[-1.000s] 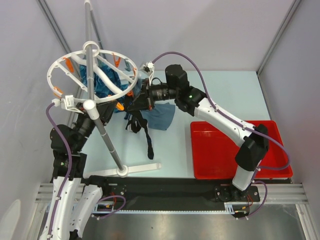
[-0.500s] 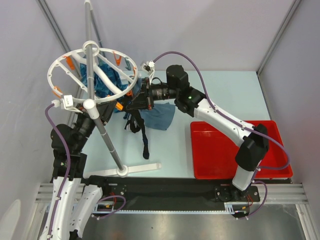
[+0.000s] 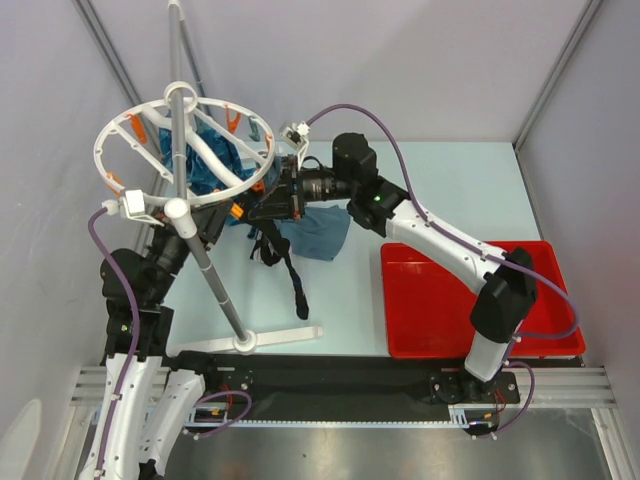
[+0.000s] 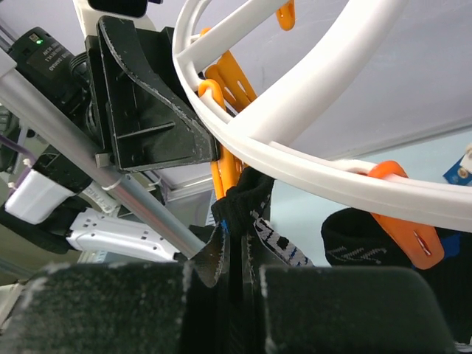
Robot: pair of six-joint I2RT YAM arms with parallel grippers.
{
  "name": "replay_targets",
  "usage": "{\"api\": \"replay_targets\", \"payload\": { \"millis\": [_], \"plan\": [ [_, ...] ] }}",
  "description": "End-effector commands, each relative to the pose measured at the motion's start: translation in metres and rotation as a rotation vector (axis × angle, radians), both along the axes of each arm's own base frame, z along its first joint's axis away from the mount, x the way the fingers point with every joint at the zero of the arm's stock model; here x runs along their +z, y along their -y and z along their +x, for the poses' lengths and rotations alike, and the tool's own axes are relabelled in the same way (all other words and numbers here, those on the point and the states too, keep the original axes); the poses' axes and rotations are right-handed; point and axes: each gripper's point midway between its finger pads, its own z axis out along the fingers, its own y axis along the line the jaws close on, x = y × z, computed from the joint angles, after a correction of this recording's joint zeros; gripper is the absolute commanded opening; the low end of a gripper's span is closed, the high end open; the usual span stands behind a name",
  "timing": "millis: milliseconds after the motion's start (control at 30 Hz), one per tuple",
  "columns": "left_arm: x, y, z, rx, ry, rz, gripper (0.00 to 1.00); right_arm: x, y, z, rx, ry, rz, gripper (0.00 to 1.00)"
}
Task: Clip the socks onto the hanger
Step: Clamp the sock onto the hanger.
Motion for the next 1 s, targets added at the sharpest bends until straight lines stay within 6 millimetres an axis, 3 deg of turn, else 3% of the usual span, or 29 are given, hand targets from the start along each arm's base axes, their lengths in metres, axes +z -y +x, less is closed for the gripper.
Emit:
{"api": "replay_targets", "payload": {
  "millis": [0,133,267,567,667,967],
  "plan": [
    [0.004,0.004,-0.005,-0.027,-0.041,-0.047,0.0,0.025,-0.009,-0.018,0.005,0.108,0.092,0.0],
    [-0.005,0.001,-0.002,-0.002,-0.129,-0.094,0.0,0.021,-0.014,-0.02,-0.085,0.187,0.13,0.0],
    [-0.006,-0.001,-0.003,0.009,-0.162,-0.127,0.0,0.033,-0.013,-0.017,-0.155,0.231,0.195,0.0],
    [-0.002,-0.006,-0.006,0.035,-0.159,-0.137,0.0,0.051,-0.014,-0.011,-0.195,0.182,0.268,0.0],
    [-0.003,-0.007,-0.006,0.044,-0.156,-0.139,0.0,0.057,-0.012,-0.018,-0.182,0.148,0.294,0.0],
    [-0.005,-0.004,-0.006,0.02,-0.149,-0.155,0.04,0.056,-0.015,-0.015,-0.191,0.101,0.316,0.0]
  ]
}}
